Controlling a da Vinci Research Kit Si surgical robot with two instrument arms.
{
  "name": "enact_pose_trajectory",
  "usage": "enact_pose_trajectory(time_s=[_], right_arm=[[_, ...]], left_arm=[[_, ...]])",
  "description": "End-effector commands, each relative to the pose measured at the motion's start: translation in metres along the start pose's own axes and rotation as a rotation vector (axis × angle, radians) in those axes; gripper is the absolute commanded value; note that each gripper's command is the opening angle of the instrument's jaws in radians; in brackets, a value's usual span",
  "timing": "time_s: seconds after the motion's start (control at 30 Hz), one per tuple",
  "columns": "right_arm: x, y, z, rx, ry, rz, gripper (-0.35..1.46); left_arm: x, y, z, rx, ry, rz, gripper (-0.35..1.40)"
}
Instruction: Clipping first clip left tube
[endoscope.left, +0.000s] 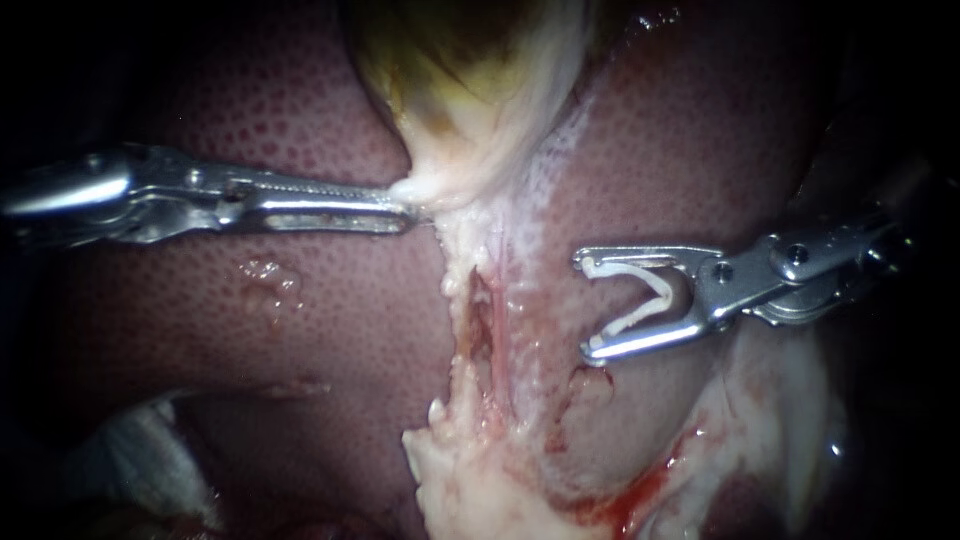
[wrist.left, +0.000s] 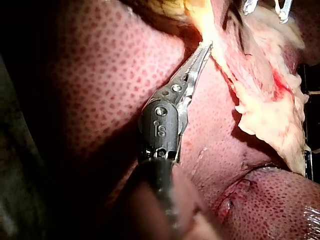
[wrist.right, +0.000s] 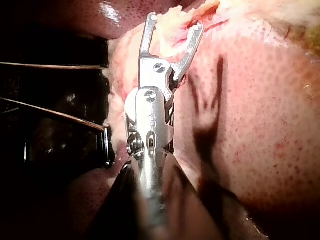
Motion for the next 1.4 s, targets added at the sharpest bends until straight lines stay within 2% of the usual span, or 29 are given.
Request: enact_pose_trajectory(time_s=[0.03,0.3,0.43,0.7,0.83,1.17,1.4], right_arm=[[0.0,0.0,0.0,-0.001,0.0,0.0,0.6],[-0.0001,0.0,0.0,-0.001,0.0,0.0,0.6],[-0.0001,0.0001,0.0001,-0.001,0.0,0.0,0.6],[-0.0001,0.0001,0.0002,-0.002,0.0,0.0,0.6],[-0.0002,0.0001,0.0014,-0.007,0.0,-0.002,0.6],[-0.0022,0.0004,0.0077,-0.01,-0.018,0.054,0.6],[-0.0046,0.0002,0.0123,0.016,-0.017,0.069,0.6]], left_arm=[[0.0005,-0.0002,-0.0006,0.006,0.012,0.005,-0.35],[0.0039,-0.0009,-0.0052,0.05,0.069,0.024,-0.35],[0.0046,-0.0009,-0.0061,0.057,0.083,0.026,-0.35],[0.0044,-0.0006,-0.006,0.061,0.082,0.026,-0.35],[0.0044,-0.0005,-0.0059,0.063,0.082,0.026,-0.35],[0.0047,0.0004,-0.0057,0.067,0.082,0.025,-0.35],[0.0047,0.0004,-0.0057,0.067,0.082,0.025,-0.35]])
